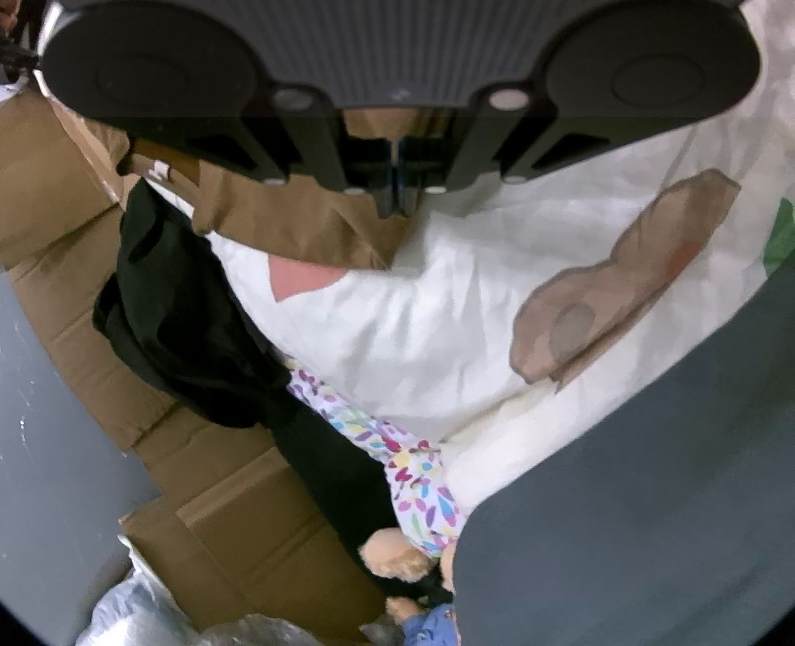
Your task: Fold clothes
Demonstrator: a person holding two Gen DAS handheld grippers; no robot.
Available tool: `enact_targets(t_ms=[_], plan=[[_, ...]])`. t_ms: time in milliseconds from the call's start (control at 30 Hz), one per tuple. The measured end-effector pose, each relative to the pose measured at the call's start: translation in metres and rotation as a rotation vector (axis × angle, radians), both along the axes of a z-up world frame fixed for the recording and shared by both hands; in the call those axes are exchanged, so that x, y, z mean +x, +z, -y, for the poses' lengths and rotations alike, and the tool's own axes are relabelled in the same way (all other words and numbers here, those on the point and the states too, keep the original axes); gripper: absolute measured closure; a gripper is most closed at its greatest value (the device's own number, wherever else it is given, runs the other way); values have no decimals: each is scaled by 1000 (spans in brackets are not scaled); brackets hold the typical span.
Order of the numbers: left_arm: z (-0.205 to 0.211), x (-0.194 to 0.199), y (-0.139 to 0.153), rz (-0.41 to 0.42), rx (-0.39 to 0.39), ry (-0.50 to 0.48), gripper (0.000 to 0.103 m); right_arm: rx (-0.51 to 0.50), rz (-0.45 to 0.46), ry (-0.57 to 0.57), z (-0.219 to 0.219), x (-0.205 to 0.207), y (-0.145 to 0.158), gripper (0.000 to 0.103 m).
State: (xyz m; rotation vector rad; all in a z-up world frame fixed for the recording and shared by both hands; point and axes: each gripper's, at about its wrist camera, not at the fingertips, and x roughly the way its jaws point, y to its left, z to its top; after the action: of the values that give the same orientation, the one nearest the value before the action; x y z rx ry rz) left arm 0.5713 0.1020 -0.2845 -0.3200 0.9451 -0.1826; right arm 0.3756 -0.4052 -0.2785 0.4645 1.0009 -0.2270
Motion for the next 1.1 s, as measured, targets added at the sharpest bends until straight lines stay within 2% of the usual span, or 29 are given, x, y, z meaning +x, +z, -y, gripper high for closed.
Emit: enact_targets(t_ms=[67, 133, 167, 200, 233, 267, 367, 433, 500, 600, 700, 767, 867, 900, 967, 1100], plan=[[2, -2, -6, -20, -3, 36, 88, 28, -43, -15, 3, 4, -10, 95], [3, -6, -6, -41, -3, 34, 86, 59, -25, -47, 5, 1, -10, 88], [3, -8, -5, -49, -3, 34, 86, 78, -6, -65, 6, -2, -8, 74], [2, -12, 0, -45, -1, 35, 84, 90, 13, -64, 6, -6, -5, 65], [1, -15, 5, -42, 1, 37, 80, 93, 27, -59, 4, -9, -2, 51], [0, -18, 9, -40, 2, 39, 75, 93, 39, -55, 3, -13, 3, 48], [1, -32, 30, -66, 26, 63, 73, 125, 61, -77, 3, -32, 14, 46], [6, -45, 49, -52, 33, 53, 70, 152, 74, -84, 1, -49, 24, 46], [16, -64, 70, -37, 7, 51, 63, 138, 68, -41, -3, -64, 40, 46], [30, -86, 96, -34, -4, 45, 64, 99, 46, 25, -6, -85, 67, 44], [58, -120, 140, -110, 75, 28, 66, 74, 26, 59, -6, -106, 95, 38], [70, -141, 167, -143, 109, 20, 66, 98, 27, 81, -5, -134, 122, 35], [88, -186, 224, -150, 135, -3, 61, 107, 11, 123, -4, -164, 149, 33], [88, -192, 232, -148, 135, -1, 59, 96, 11, 128, -5, -168, 154, 33], [90, -219, 267, -146, 130, 12, 55, 24, 59, 125, -1, -189, 184, 33], [87, -243, 303, -116, 146, 1, 56, 19, 114, 134, 8, -208, 219, 33]])
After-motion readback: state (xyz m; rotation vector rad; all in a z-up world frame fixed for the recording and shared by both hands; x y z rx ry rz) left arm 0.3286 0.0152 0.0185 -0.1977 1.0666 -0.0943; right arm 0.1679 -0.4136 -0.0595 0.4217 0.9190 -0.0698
